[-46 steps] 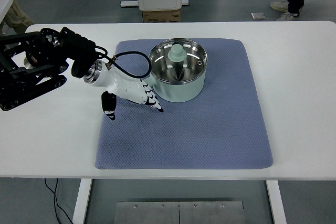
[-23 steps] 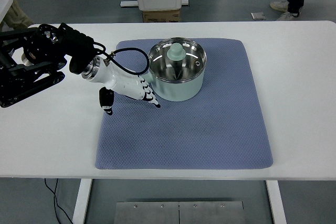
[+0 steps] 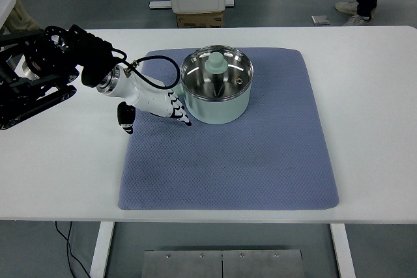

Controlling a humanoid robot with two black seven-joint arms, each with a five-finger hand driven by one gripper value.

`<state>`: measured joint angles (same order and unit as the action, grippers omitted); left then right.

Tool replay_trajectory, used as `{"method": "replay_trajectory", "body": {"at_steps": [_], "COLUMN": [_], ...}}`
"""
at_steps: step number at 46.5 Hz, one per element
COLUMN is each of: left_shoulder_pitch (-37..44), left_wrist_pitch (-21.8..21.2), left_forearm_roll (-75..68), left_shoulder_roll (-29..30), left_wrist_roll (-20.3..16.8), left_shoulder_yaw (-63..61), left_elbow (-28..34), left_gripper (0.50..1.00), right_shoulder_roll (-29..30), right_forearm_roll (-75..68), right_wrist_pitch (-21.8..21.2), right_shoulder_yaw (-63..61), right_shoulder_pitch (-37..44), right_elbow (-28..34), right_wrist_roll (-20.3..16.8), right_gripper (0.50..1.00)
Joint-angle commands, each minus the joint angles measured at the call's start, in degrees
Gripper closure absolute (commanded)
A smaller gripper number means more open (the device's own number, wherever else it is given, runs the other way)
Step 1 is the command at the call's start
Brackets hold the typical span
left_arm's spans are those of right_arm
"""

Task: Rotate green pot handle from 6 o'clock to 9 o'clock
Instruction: 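Pull the handle with the left hand, rotating the pot clockwise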

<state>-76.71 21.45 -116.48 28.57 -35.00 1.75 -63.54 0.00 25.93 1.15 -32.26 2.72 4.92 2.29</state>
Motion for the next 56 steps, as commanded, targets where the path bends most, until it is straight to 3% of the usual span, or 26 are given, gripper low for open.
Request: {"method": "replay_trajectory", "body": {"at_steps": [1, 56], "left_shoulder_pitch": [-0.10, -0.54], "left_wrist_pitch": [-0.09, -3.17], "left_forearm_roll": [-0.50, -5.95], "left_shoulder_roll": [0.00, -0.09], "left_wrist_roll": [0.00, 0.00], "left_shoulder_yaw": [0.00, -1.05], "left_elbow": [0.00, 2.81], "left_gripper": [0.500, 0.500], "right_shoulder_roll": [0.00, 0.00], "right_forearm_roll": [0.00, 0.00], "right_wrist_pitch": [-0.01, -0.01], "right_shoulder_yaw": [0.00, 0.00], "right_shoulder_pitch": [0.00, 0.00], "right_elbow": [0.00, 0.00], "right_wrist_roll": [0.00, 0.00], "right_gripper": [0.500, 0.500]}}
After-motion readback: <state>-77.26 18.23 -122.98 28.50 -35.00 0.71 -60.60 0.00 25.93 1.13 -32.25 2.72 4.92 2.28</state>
